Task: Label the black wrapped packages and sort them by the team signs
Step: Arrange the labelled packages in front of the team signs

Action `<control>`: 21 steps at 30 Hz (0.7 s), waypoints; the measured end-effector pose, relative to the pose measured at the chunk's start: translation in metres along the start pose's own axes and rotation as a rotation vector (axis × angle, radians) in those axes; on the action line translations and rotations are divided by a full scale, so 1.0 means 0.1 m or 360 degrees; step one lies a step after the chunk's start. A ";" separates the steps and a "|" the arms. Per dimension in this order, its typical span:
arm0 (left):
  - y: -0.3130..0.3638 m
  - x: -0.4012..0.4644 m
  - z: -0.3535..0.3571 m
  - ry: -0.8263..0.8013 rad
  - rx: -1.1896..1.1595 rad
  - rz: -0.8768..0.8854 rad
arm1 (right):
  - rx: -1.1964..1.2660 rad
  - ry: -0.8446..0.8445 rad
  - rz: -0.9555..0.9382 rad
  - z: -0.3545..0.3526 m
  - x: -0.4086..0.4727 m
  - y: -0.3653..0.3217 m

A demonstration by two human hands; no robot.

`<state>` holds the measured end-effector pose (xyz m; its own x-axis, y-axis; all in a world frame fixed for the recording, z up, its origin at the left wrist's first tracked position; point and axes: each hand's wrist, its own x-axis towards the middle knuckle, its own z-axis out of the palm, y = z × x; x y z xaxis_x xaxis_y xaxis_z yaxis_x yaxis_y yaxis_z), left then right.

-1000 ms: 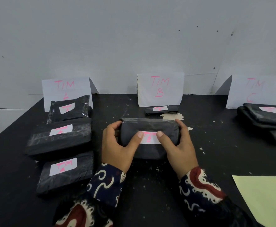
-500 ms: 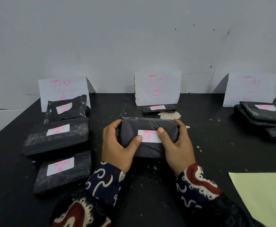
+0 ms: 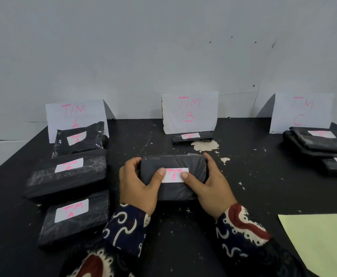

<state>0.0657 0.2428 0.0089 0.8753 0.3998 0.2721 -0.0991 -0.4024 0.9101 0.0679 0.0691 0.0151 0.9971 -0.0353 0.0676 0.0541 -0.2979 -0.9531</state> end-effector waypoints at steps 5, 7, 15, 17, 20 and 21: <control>-0.04 0.03 -0.01 0.0013 -0.0110 -0.0071 | -0.0172 0.0147 -0.0031 0.01 -0.01 0.01; -0.05 0.05 -0.02 0.0046 -0.0164 -0.0145 | -0.0336 0.0148 -0.0199 0.00 -0.04 0.00; -0.11 0.12 -0.03 0.0017 -0.0162 -0.0294 | -0.1254 -0.0096 -0.0815 0.03 -0.01 0.11; -0.09 0.12 -0.03 -0.0089 -0.0239 -0.0272 | -0.1239 -0.0067 -0.0777 -0.03 0.03 0.13; -0.05 0.09 -0.03 -0.0252 -0.0219 -0.0220 | -0.1158 0.0077 -0.0680 -0.17 0.16 0.12; -0.05 0.07 -0.02 -0.0284 -0.0190 -0.0193 | -0.1158 0.0089 -0.0605 -0.22 0.23 0.12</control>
<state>0.0715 0.2490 0.0069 0.9528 0.2835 0.1087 -0.0341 -0.2556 0.9662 0.0901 0.0440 0.0115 0.9124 0.1512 0.3802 0.3204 -0.8421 -0.4339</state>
